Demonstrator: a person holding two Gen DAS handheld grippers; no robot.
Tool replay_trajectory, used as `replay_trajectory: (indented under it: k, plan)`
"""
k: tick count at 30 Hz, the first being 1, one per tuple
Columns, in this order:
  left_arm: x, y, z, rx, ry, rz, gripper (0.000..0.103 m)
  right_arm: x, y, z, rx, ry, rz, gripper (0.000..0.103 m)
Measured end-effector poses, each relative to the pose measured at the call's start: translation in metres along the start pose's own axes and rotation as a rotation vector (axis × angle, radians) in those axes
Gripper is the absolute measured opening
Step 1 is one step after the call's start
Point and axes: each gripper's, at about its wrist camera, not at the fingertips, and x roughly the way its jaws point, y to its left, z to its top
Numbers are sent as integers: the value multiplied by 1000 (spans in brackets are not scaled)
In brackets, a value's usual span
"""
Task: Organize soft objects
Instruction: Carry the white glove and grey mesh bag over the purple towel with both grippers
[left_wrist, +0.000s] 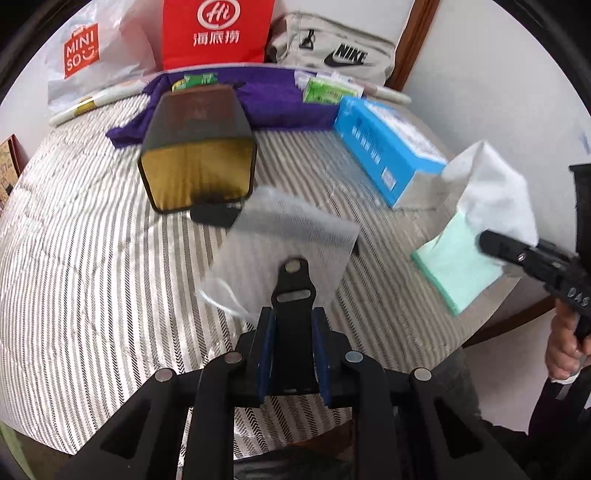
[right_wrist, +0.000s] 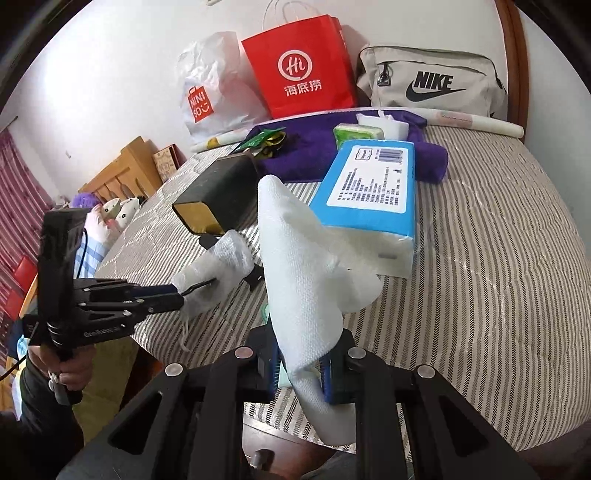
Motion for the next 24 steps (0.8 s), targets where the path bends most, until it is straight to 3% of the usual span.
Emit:
replay_trajectory:
  k: [12, 16, 21, 24]
  plan:
    - [6, 2, -1, 0, 27, 6, 20, 12, -1, -2, 6, 41, 16, 18]
    - [7, -3, -2, 24, 22, -5, 30, 15, -1, -3, -1, 51, 18, 19]
    - [7, -6, -2, 40, 18, 12, 29, 20, -1, -5, 8, 66, 26, 20]
    - [7, -8, -3, 57, 14, 51, 21, 22, 0, -5, 5, 70, 32, 20]
